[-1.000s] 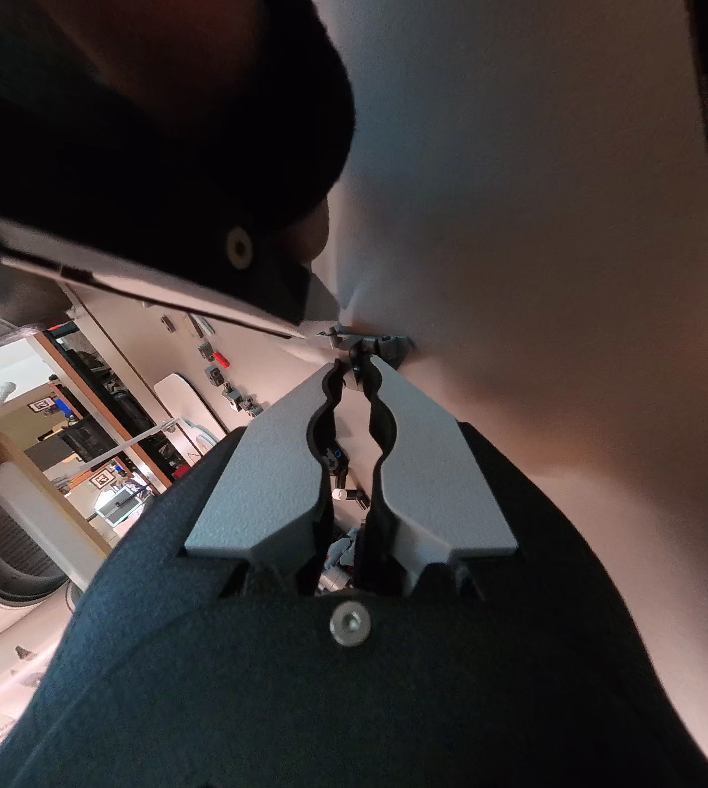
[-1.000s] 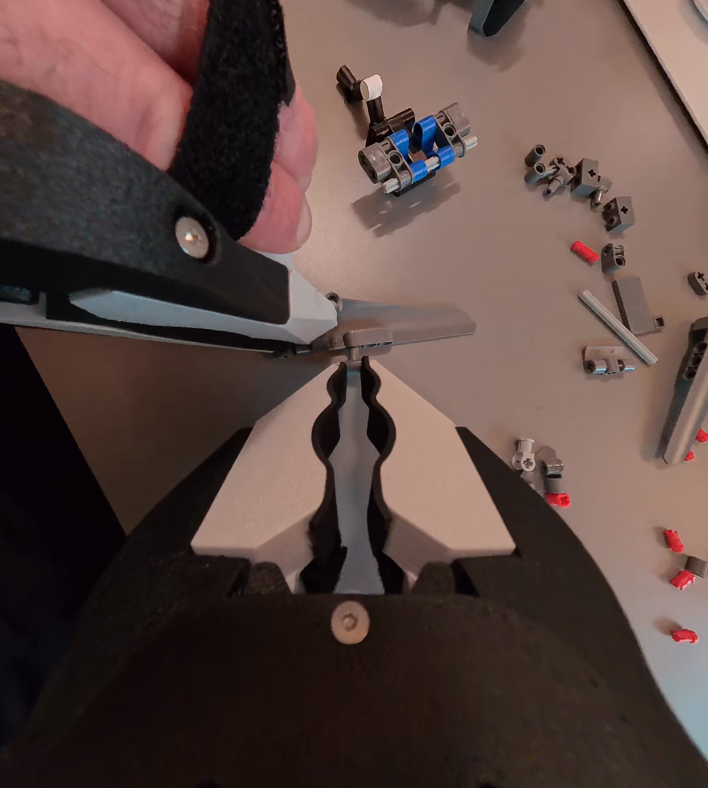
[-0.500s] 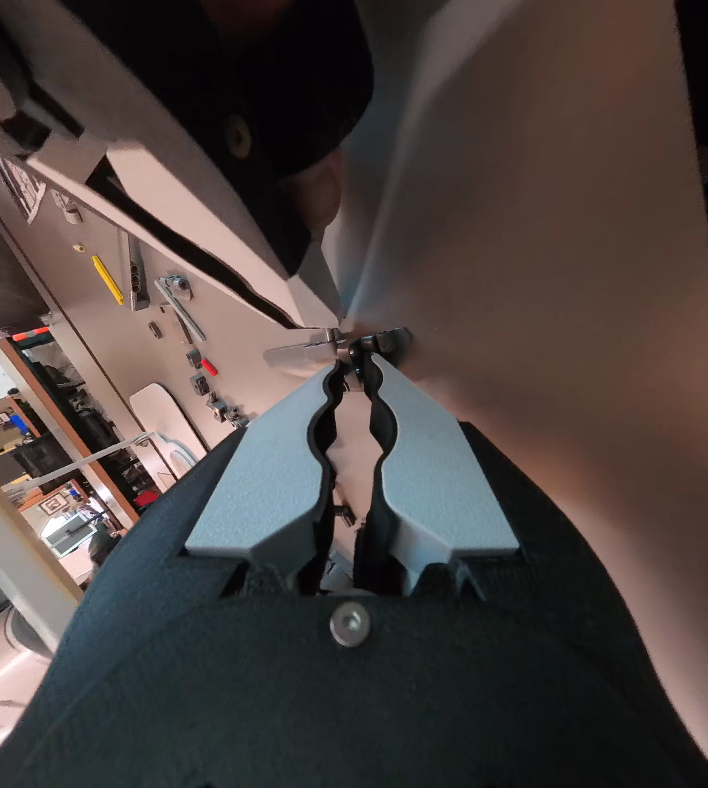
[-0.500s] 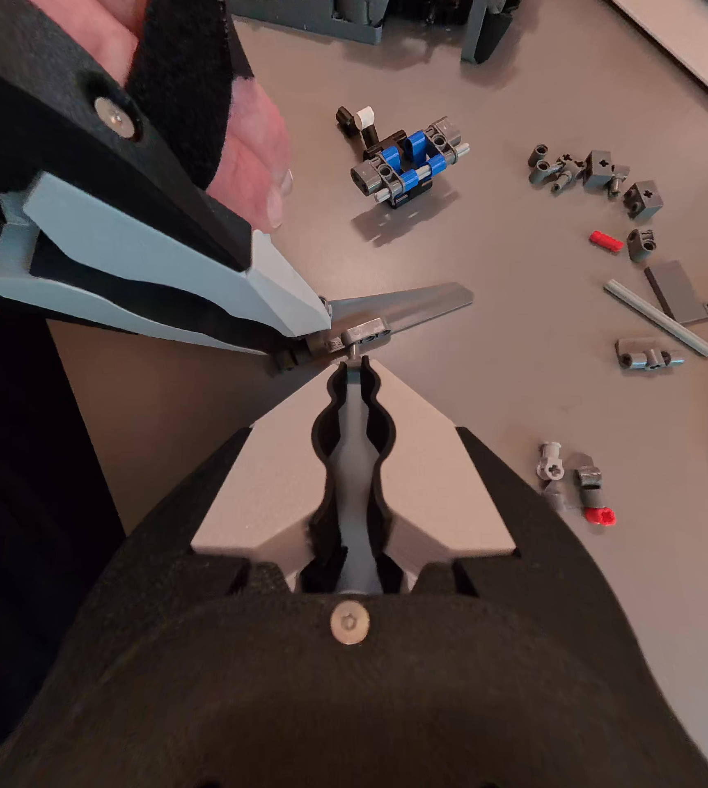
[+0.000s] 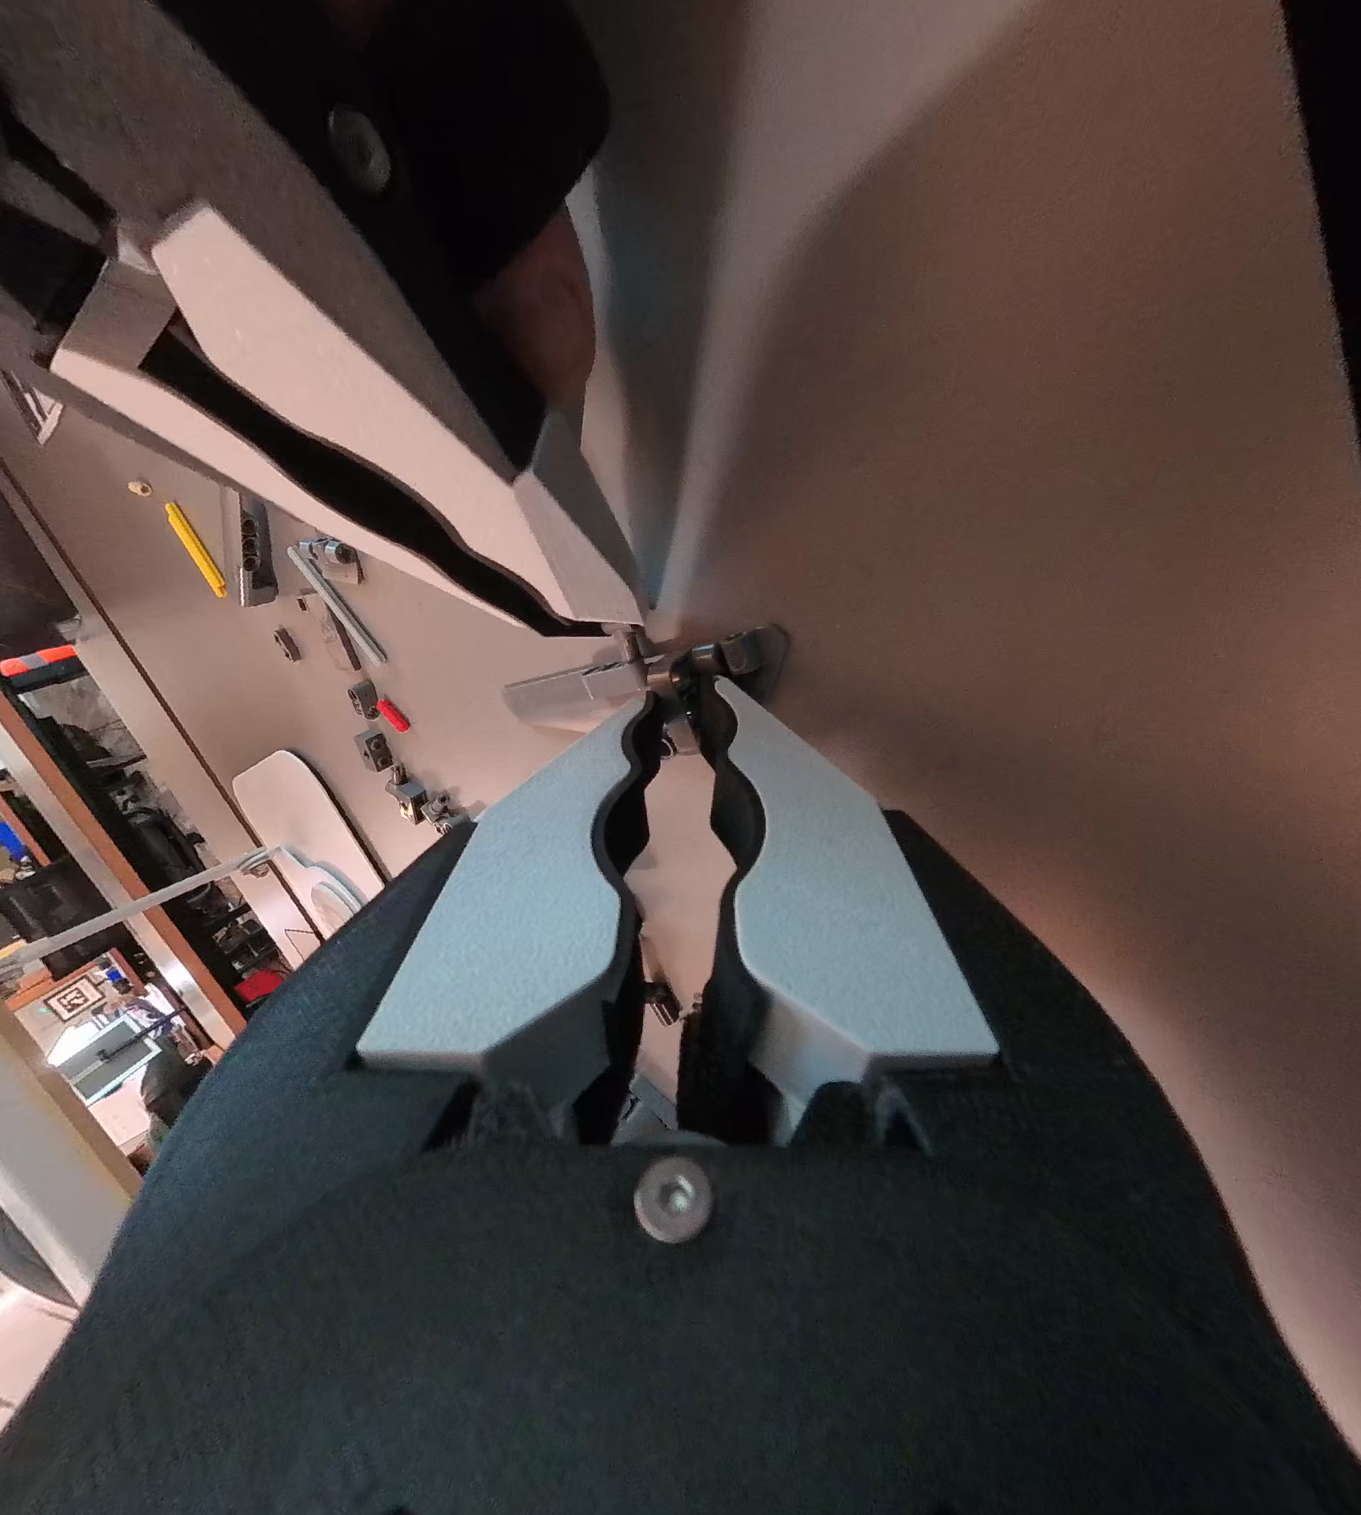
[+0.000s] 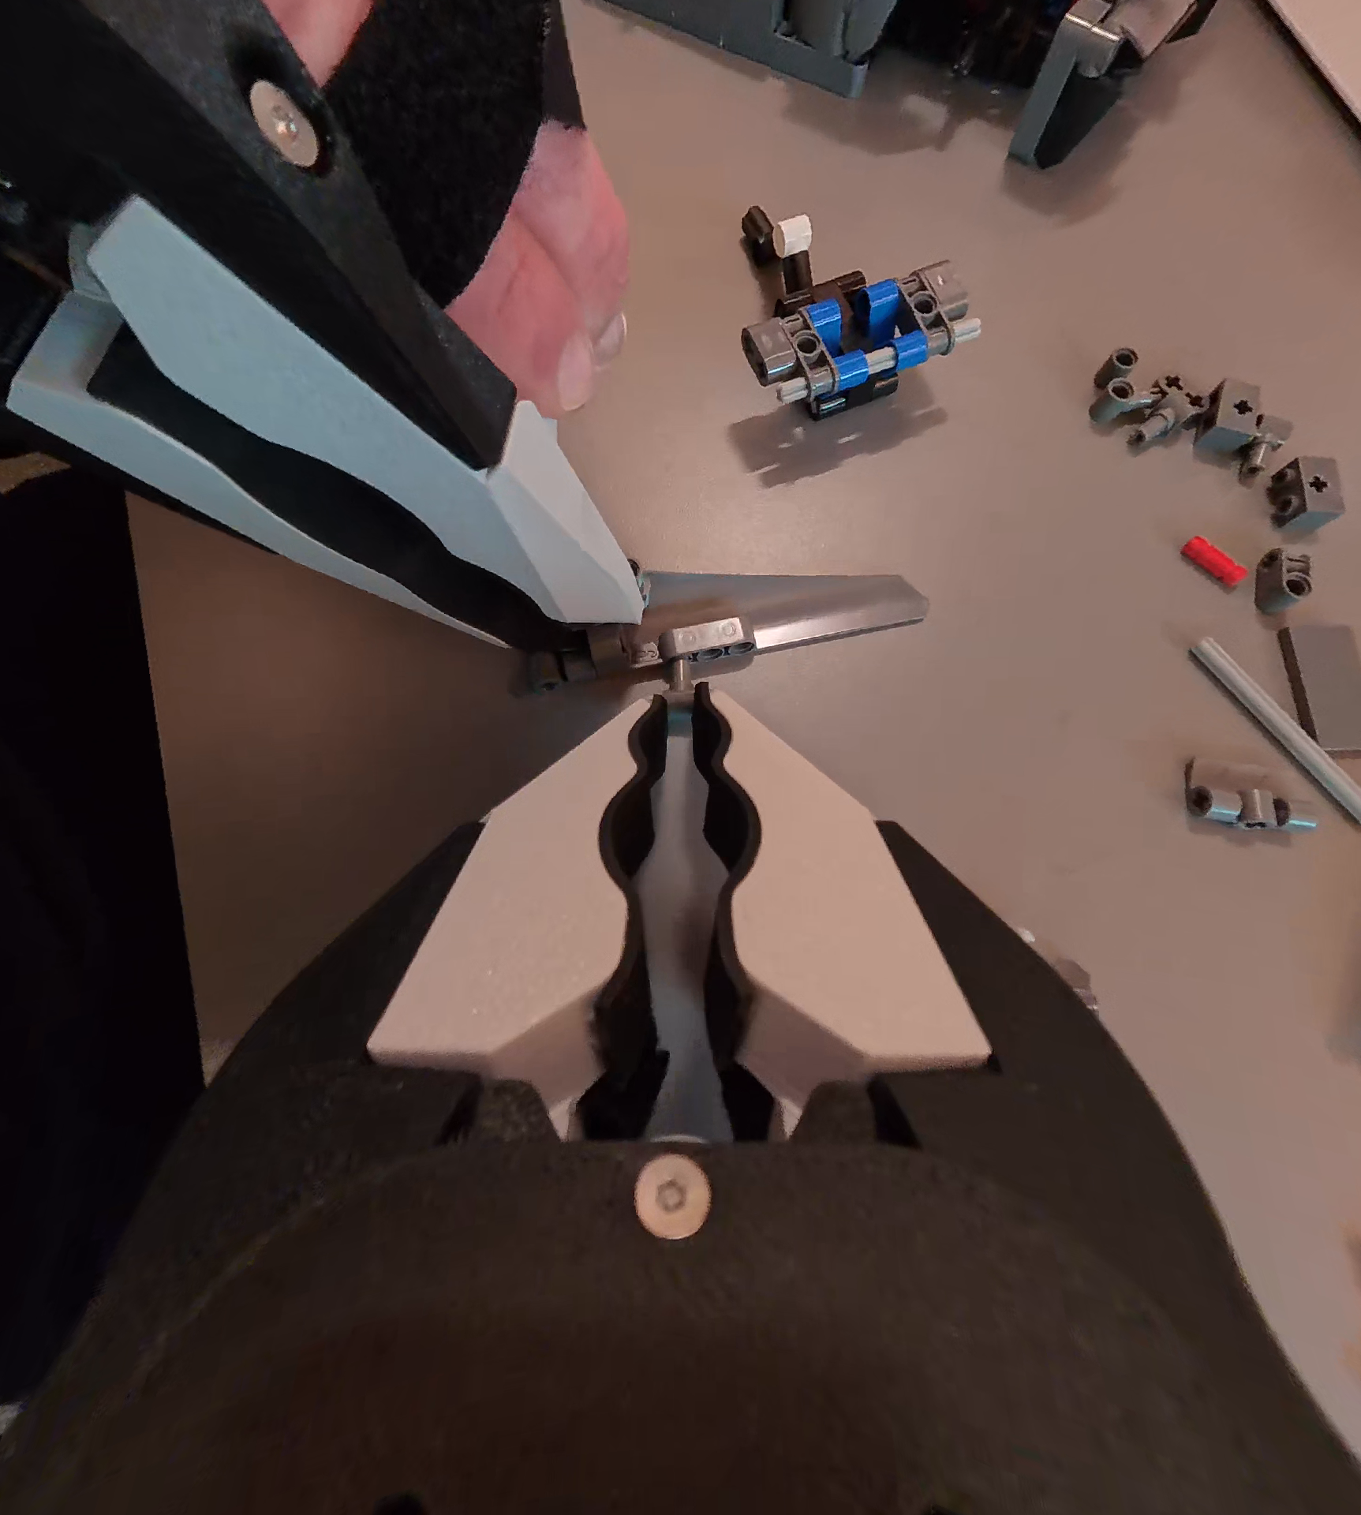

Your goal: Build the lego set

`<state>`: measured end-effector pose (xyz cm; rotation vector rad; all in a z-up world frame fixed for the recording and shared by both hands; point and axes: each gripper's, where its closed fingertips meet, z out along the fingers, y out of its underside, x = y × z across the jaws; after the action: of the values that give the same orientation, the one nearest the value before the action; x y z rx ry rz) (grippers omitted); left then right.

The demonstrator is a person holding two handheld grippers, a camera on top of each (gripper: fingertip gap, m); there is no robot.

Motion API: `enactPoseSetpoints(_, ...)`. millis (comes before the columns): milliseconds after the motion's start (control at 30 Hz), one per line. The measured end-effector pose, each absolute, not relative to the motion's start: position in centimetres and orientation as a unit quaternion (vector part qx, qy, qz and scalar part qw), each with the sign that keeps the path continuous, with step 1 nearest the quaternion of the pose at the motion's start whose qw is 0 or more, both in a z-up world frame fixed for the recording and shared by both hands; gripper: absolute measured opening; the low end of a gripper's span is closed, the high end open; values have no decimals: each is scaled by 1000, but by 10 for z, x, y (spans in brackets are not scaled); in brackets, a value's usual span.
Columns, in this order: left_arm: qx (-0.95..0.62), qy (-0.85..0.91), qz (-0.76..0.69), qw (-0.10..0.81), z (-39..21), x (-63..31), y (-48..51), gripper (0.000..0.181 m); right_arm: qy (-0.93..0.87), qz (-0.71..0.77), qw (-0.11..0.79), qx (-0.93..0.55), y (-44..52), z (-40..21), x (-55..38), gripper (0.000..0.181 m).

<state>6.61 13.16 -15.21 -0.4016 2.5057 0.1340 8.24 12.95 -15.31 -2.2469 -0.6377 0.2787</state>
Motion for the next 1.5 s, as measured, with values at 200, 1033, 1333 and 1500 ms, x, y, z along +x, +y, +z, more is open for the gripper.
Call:
enactPoseSetpoints(200, -148, 943, 51, 293, -152, 66, 132, 6, -275, 101, 390, -873, 130, -153, 82, 3)
enactPoseSetpoints(1033, -146, 943, 64, 293, -153, 66, 131, 5, -252, 66, 386, -885, 132, -151, 81, 2)
enactPoseSetpoints(1333, -146, 944, 66, 290, -153, 65, 131, 5, -288, 69, 367, -882, 132, -151, 81, 2)
enactPoseSetpoints(1500, -143, 944, 68, 288, -153, 65, 131, 5, -296, 76, 356, -883, 133, -151, 81, 2)
